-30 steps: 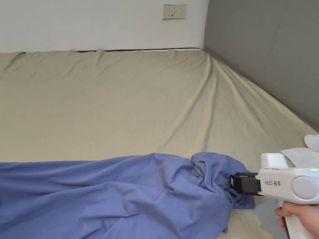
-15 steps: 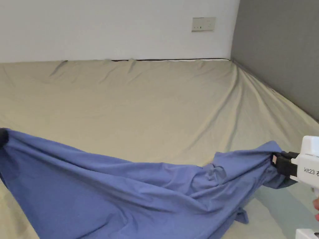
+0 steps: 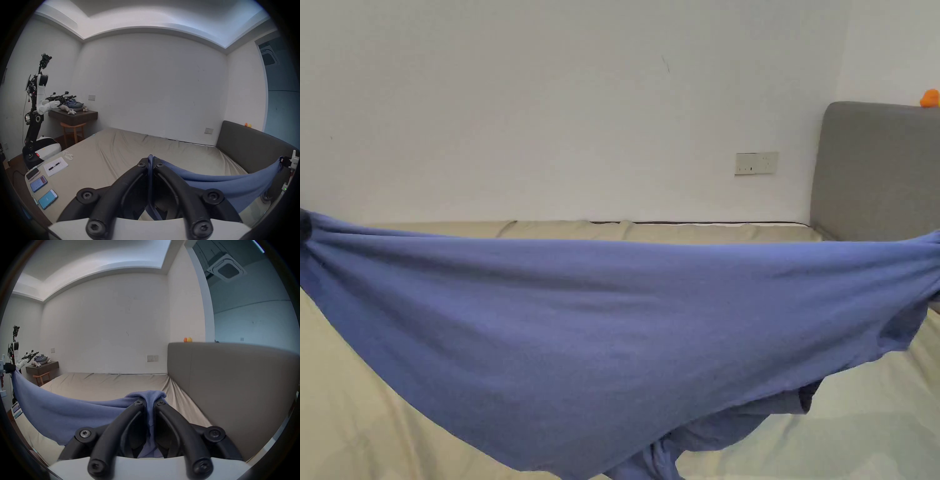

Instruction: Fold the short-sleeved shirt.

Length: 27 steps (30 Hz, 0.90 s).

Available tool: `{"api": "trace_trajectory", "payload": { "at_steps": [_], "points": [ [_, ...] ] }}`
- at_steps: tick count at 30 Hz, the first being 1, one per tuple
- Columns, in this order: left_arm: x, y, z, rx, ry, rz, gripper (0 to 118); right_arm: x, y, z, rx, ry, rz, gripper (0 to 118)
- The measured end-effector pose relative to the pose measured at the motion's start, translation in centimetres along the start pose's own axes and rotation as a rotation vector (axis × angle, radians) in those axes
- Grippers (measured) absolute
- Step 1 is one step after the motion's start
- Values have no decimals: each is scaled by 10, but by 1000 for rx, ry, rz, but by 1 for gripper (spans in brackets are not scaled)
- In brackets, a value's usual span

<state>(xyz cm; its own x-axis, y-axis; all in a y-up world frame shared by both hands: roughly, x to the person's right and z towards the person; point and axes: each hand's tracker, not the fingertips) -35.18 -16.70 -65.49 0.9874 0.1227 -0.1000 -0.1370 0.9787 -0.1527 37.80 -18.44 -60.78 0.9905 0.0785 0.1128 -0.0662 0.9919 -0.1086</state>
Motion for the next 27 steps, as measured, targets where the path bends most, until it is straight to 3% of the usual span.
{"api": "trace_trajectory", "payload": {
  "at_steps": [6,9,13,17,21,27],
  "points": [
    [21,29,-64,16,86,-105,0,-32,45,-68,101,-98,109,7],
    [17,50,-112,-2,87,-32,0,-48,65,-107,134,-167,82,7],
    [21,73,-169,48,151,-103,0,-61,89,-163,168,-190,84,7],
    [41,84,-212,89,190,-147,0,-69,95,-227,174,-206,152,7],
    [56,77,-267,103,222,-182,0,-67,86,-306,165,-211,130,7],
    [70,18,-337,24,228,-204,0,-83,43,-357,128,-246,113,7]
  ]
}}
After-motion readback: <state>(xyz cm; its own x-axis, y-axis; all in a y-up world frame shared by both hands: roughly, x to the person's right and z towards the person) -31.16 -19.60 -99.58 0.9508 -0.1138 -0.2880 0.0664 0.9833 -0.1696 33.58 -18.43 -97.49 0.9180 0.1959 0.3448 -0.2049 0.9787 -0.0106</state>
